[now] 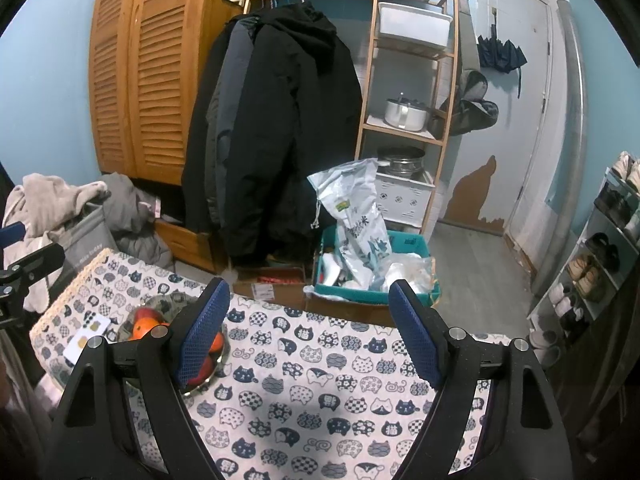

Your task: Organize fruits

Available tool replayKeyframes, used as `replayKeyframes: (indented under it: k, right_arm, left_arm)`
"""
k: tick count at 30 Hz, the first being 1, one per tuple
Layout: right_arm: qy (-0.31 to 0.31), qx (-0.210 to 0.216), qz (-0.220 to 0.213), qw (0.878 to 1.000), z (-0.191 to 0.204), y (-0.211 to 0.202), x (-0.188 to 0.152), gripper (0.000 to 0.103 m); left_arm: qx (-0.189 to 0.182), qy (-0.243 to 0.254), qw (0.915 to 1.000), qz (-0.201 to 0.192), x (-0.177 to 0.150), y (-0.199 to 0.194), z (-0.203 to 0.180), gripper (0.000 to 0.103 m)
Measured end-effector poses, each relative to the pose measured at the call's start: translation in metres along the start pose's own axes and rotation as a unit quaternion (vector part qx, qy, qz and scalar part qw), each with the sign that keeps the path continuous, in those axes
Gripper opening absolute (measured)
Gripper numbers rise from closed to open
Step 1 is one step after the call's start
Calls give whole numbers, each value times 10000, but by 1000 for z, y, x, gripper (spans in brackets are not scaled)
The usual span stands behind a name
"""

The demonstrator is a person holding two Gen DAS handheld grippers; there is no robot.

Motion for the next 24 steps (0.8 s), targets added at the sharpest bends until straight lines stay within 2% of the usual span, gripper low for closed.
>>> replayKeyframes:
  k: [24]
  right_arm:
    - [-10, 2, 18, 10000, 1, 0, 0, 81]
  left_arm:
    - [11, -18, 10000, 16, -2, 0, 0, 103]
Point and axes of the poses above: each gripper's, at about its wrist camera, not at the fingertips, and y roughly the way its jaws point, z to its left, x to its top, the point moved 7 cm from there along y, roughly the way its jaws point, and after that the axes turned 9 degrees about -z, right-handed, at the moved point
